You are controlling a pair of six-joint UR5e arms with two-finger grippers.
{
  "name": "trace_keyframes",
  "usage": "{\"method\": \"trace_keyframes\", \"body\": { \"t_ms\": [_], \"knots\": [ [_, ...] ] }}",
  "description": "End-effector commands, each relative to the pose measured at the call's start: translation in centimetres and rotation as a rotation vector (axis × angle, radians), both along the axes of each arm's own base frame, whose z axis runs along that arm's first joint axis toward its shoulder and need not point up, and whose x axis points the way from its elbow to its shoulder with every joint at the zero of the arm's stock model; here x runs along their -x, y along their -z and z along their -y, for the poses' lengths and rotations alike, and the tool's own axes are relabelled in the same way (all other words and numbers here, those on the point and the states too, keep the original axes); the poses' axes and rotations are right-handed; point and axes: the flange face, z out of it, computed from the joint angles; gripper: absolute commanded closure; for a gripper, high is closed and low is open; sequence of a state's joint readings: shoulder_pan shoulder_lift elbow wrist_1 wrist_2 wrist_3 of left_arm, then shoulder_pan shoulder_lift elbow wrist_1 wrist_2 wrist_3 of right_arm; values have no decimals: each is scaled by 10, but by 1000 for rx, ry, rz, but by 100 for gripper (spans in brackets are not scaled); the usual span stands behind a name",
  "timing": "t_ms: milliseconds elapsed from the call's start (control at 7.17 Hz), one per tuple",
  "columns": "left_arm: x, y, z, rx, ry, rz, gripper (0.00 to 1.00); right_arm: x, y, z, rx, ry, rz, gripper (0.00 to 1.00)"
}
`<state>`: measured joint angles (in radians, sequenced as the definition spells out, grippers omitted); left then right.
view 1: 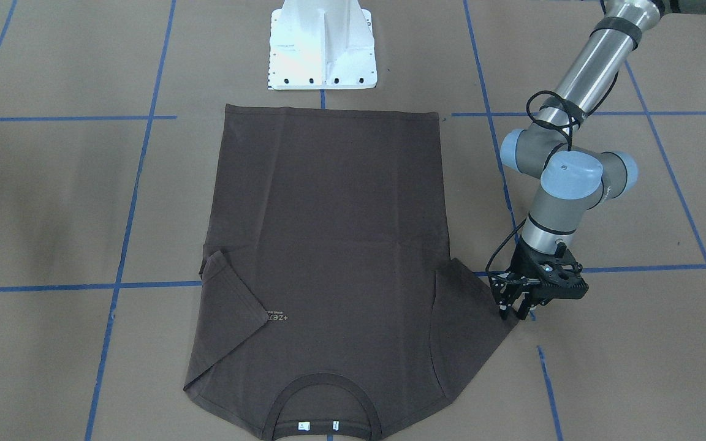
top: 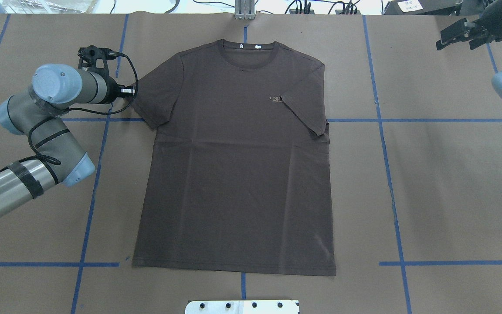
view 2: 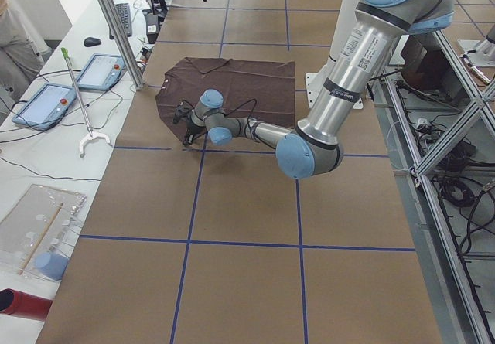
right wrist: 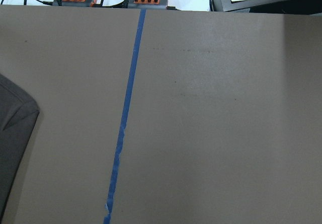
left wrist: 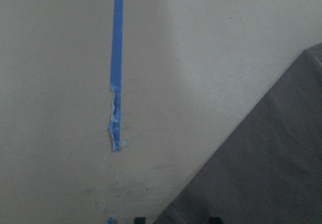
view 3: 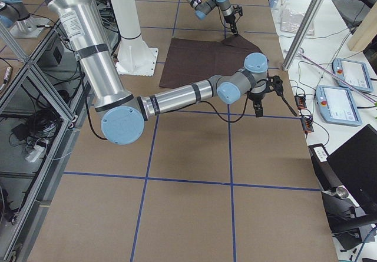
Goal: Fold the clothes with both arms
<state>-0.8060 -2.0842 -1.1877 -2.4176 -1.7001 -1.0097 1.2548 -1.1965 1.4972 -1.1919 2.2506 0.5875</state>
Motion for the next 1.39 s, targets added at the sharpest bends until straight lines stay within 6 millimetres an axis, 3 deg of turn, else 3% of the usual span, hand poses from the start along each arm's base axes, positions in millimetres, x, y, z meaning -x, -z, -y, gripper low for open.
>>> {"method": "trace_keyframes", "body": {
  "t_ms": [0,279,697,837,976,1255],
  "knots": [
    [0,6,0,-13,-2,-13,100,0,0,0,1,0,1,0],
    [-2,44,1,-39,-6,-41,100,0,0,0,2,1,2,0],
    [-13,161,6,72,7,40,100,0,0,0,3,-3,1,0],
    [-26,187,6,135,31,47,100,0,0,0,5,-4,1,0],
    [-47,198,-4,133,24,53,100,0,0,0,5,-6,3,0],
    [-70,199,4,162,31,63,100,1,-1,0,8,-4,2,0]
  ]
}}
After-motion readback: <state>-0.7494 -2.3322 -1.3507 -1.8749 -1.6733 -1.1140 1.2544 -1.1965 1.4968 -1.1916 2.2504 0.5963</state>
